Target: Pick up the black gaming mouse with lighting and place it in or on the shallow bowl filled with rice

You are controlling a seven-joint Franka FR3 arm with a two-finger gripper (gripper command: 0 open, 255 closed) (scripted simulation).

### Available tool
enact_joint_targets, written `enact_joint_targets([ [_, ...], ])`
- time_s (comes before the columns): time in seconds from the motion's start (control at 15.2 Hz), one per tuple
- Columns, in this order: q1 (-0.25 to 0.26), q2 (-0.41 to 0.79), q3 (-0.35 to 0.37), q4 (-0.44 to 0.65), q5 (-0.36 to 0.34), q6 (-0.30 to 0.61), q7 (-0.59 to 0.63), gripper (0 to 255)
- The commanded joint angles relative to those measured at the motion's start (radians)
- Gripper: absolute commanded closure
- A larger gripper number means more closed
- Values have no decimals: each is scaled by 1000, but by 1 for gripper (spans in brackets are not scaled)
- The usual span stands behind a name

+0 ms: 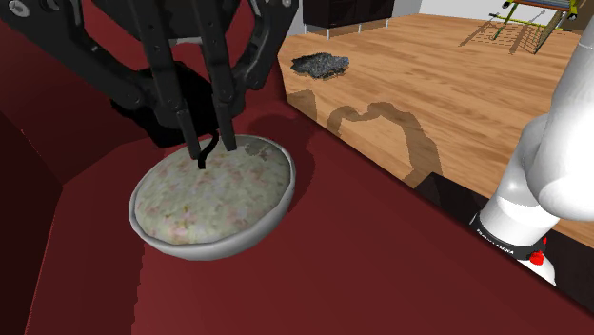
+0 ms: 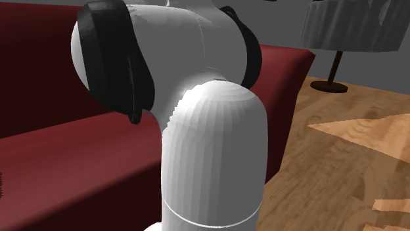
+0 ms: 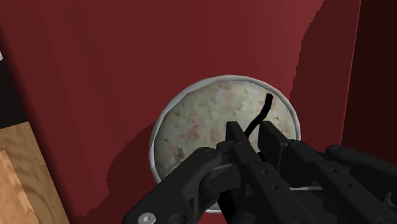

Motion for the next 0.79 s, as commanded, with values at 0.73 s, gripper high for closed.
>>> enact_joint_targets([
  [0.73, -45, -77, -14, -169, 67, 124, -38, 255],
])
